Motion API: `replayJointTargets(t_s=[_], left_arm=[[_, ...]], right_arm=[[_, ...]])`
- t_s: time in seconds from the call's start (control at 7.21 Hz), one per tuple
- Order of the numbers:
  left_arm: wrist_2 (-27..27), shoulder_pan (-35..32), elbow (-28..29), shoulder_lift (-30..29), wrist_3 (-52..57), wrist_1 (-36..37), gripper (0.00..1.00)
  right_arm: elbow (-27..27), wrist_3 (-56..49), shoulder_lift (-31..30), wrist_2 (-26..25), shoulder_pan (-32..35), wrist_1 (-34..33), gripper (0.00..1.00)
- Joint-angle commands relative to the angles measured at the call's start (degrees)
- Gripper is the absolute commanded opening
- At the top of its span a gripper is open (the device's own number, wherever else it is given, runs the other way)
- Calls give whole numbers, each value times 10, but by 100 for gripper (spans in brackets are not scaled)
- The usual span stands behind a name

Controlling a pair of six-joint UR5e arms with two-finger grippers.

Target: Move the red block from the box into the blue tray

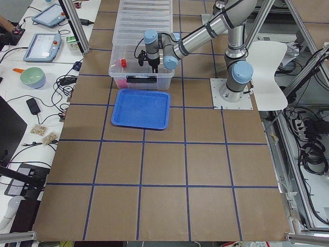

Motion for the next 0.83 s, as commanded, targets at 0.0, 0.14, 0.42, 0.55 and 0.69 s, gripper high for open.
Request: replayJointTargets(t_s=[0.0, 0.14, 0.42, 0.55, 0.69], left_arm=[[-1, 6, 39, 24, 0, -53, 8], [-13, 2, 89, 40, -1, -130, 8], [-10, 7, 169, 64, 4, -243, 8], [-5, 14, 187, 69, 21, -265, 8], [-5, 45, 204, 71, 47, -279, 8]], right_arm=[[4, 0, -1, 0, 0, 0, 100], [5, 0, 0, -1, 0, 0, 100], [7, 0, 0, -2, 0, -2, 100], [7, -5, 1, -2, -1, -3, 100], [8, -7, 1, -3, -3, -5, 100]])
